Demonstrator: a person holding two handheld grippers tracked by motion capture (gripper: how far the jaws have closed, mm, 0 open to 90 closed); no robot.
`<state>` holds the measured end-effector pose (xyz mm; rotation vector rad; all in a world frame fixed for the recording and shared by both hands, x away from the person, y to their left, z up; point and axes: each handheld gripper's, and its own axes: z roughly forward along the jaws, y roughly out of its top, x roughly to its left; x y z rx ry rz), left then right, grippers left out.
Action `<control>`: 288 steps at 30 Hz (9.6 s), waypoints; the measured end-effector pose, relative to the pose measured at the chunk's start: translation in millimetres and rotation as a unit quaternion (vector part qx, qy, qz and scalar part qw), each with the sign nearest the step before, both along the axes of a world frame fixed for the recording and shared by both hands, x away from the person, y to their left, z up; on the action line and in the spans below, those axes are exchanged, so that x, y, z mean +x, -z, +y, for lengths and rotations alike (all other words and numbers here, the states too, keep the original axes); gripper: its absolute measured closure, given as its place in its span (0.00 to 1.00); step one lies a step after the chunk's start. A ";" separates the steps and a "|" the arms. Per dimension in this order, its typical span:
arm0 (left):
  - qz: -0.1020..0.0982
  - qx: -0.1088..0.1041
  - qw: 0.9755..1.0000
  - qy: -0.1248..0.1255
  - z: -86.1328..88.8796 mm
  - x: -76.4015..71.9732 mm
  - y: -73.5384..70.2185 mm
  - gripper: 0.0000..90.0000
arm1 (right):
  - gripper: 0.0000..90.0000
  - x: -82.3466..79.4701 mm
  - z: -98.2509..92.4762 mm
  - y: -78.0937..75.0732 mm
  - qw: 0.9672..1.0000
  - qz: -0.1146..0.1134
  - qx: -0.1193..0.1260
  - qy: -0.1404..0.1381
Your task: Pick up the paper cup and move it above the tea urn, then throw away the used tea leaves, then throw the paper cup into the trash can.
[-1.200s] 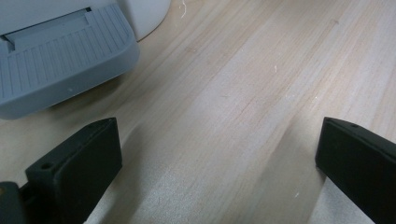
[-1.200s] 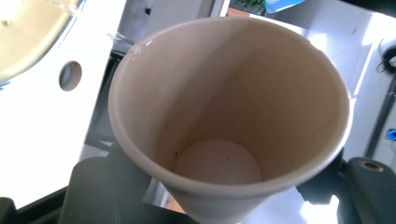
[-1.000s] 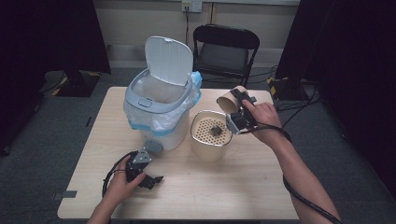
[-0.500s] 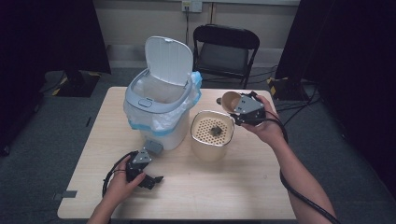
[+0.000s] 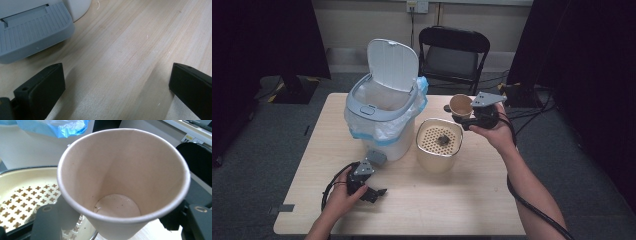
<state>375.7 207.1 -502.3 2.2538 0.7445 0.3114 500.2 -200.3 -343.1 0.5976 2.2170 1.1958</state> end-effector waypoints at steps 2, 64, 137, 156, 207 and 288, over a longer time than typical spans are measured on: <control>0.000 -0.001 1.000 0.000 -0.1 0.0 0.0 0.00 | 0.34 0.5 0.1 -0.3 1.000 0.005 0.005 -0.001; -0.002 0.000 1.000 0.003 0.4 0.4 -0.4 0.00 | 0.34 6.0 49.5 -57.8 0.997 0.058 0.025 -0.043; 0.002 -0.004 1.000 0.001 0.0 -0.1 -0.1 0.00 | 0.33 27.8 157.5 -96.9 0.988 0.081 0.049 -0.122; -0.002 -0.003 1.000 0.004 0.5 0.5 0.0 0.00 | 0.26 26.3 166.8 -85.7 0.987 0.088 0.061 -0.120; -0.002 -0.004 1.000 0.004 0.4 0.5 0.2 0.00 | 0.22 44.2 137.4 -90.0 0.991 0.090 0.062 -0.072; -0.002 -0.003 1.000 0.005 0.7 0.5 0.0 0.00 | 0.24 9.0 159.8 -97.5 0.983 0.082 0.057 -0.155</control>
